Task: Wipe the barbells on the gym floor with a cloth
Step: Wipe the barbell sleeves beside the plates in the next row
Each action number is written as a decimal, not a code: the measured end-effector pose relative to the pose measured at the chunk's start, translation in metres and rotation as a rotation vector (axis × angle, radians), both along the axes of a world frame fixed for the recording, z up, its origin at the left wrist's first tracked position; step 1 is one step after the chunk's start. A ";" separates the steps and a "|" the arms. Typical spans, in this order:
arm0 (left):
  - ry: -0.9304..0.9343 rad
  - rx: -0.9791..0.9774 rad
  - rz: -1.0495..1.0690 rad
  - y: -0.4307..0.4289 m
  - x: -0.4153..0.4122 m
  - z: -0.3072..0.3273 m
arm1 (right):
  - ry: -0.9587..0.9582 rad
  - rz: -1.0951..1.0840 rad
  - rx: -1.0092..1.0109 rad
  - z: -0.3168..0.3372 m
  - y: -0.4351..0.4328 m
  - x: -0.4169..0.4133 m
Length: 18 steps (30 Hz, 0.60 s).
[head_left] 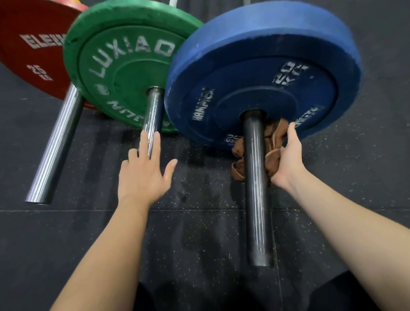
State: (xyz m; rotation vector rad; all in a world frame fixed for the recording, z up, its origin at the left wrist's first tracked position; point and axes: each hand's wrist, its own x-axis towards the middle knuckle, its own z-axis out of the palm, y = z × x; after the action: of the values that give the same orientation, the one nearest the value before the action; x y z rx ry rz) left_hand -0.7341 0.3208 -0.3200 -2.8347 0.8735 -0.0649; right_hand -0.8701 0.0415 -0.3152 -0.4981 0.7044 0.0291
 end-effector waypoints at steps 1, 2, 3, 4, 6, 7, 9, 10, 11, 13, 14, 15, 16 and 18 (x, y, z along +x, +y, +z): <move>0.001 -0.003 -0.001 0.000 0.000 0.000 | 0.020 0.022 0.004 0.000 0.003 -0.006; 0.001 -0.007 -0.002 0.000 0.000 0.000 | 0.039 0.045 0.009 0.001 0.007 -0.012; 0.002 -0.013 -0.002 0.000 0.001 -0.001 | 0.062 0.058 0.015 0.003 0.012 -0.020; 0.005 -0.016 -0.003 0.000 0.001 -0.001 | 0.091 0.067 0.017 0.005 0.016 -0.027; 0.012 -0.021 0.001 0.001 0.001 -0.002 | 0.147 0.089 -0.002 0.007 0.023 -0.041; 0.011 -0.021 0.001 0.001 0.001 -0.002 | 0.165 0.093 -0.016 0.007 0.025 -0.048; 0.006 -0.016 0.001 0.002 0.001 -0.002 | 0.185 0.091 -0.037 0.004 0.031 -0.060; 0.007 -0.017 0.000 0.002 0.000 -0.001 | 0.199 0.086 -0.058 0.003 0.034 -0.065; 0.011 -0.022 0.000 0.002 0.000 0.000 | 0.221 0.078 -0.096 0.001 0.037 -0.069; 0.014 -0.027 0.003 0.002 0.000 0.000 | 0.286 0.060 -0.204 0.000 0.044 -0.077; 0.014 -0.024 0.004 0.003 0.000 0.001 | 0.330 0.058 -0.264 -0.002 0.047 -0.080; 0.016 -0.021 0.005 0.003 -0.001 0.001 | 0.380 0.059 -0.315 -0.008 0.048 -0.085; 0.020 -0.021 0.007 0.003 -0.001 0.002 | 0.422 0.063 -0.351 -0.016 0.049 -0.092; 0.028 -0.020 0.007 0.002 -0.002 0.004 | 0.471 0.096 -0.387 -0.034 0.050 -0.108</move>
State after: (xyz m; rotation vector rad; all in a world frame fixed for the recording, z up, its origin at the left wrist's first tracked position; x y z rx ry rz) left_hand -0.7363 0.3232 -0.3164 -2.8635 0.8728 -0.0332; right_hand -0.9783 0.0919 -0.3491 -0.9122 1.1565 0.1039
